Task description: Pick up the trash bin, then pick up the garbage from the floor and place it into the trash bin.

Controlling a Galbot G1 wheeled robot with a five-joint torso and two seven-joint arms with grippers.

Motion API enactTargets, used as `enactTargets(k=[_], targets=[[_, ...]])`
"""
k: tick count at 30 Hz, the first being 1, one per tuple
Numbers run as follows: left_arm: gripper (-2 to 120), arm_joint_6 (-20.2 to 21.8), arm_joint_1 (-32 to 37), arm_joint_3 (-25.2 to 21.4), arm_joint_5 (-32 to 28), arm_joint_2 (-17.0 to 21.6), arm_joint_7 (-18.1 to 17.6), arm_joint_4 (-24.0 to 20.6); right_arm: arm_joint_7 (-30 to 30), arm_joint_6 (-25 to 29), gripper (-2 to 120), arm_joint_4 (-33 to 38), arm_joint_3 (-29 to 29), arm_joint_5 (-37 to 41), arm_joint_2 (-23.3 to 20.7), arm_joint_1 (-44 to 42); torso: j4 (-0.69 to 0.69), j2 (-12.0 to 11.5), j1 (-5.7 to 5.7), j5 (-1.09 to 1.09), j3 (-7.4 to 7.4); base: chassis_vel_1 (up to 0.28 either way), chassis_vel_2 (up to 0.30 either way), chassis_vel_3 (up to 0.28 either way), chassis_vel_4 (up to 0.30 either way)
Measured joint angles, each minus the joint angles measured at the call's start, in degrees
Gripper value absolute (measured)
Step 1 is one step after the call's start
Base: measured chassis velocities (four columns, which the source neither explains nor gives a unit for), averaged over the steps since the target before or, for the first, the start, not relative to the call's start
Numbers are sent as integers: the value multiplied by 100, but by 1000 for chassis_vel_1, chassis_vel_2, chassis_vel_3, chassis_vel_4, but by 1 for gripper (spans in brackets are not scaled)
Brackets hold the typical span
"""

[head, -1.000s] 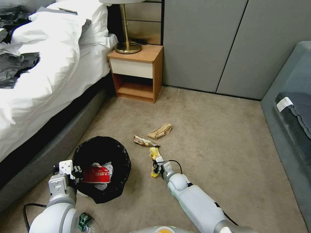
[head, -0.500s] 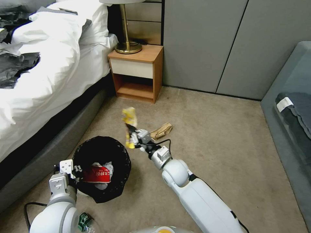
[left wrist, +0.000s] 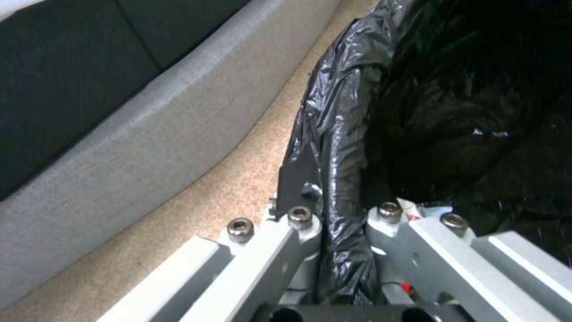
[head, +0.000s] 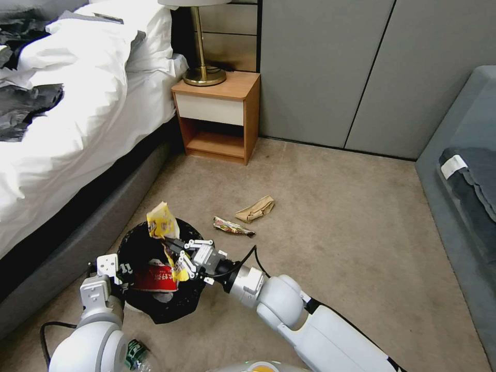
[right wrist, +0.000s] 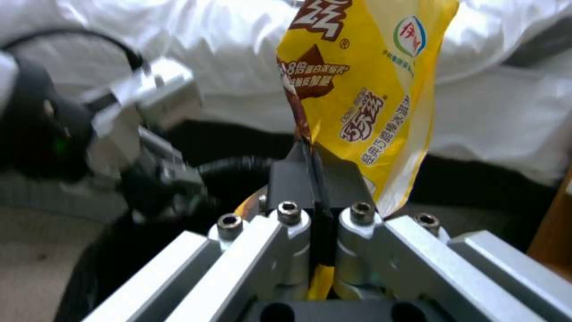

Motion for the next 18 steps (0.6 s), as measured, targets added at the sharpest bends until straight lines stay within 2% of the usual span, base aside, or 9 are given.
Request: enactTargets(k=[1, 4, 6, 7, 8, 10, 11, 18], targets=[[1, 0, 0, 0, 0, 0, 0, 0, 0, 0, 0, 0, 0, 0, 0, 0, 0, 0, 0, 0, 0, 0, 0, 0, 0], [1, 1, -1, -5, -4, 12, 0, -7, 24, 23, 14, -241, -7, -30, 47, 17, 0, 0, 0, 0, 0, 0, 0, 0, 0], [1, 1, -1, -9, -8, 19, 0, -8, 22, 34, 17, -268, -6, -24, 46, 19, 0, 0, 0, 0, 1, 0, 0, 0, 0], [1, 2, -2, -14, -15, 29, 0, -8, 13, 41, 25, -280, -4, 6, 33, 19, 0, 0, 0, 0, 1, 0, 0, 0, 0], [1, 2, -2, -14, -15, 29, 0, -8, 13, 41, 25, -280, -4, 6, 33, 19, 0, 0, 0, 0, 1, 0, 0, 0, 0], [1, 4, -5, -13, -18, 32, 0, -8, -12, 43, 35, -286, 7, 40, 19, 19, 0, 0, 0, 0, 0, 0, 0, 0, 0], [1, 4, -5, -13, -18, 32, 0, -8, -12, 43, 35, -286, 7, 40, 19, 19, 0, 0, 0, 0, 0, 0, 0, 0, 0], [1, 6, -17, 26, -11, 9, -1, 1, -41, 43, 63, -302, 21, 59, 33, 8, 0, 0, 0, 0, 0, 0, 0, 0, 0]])
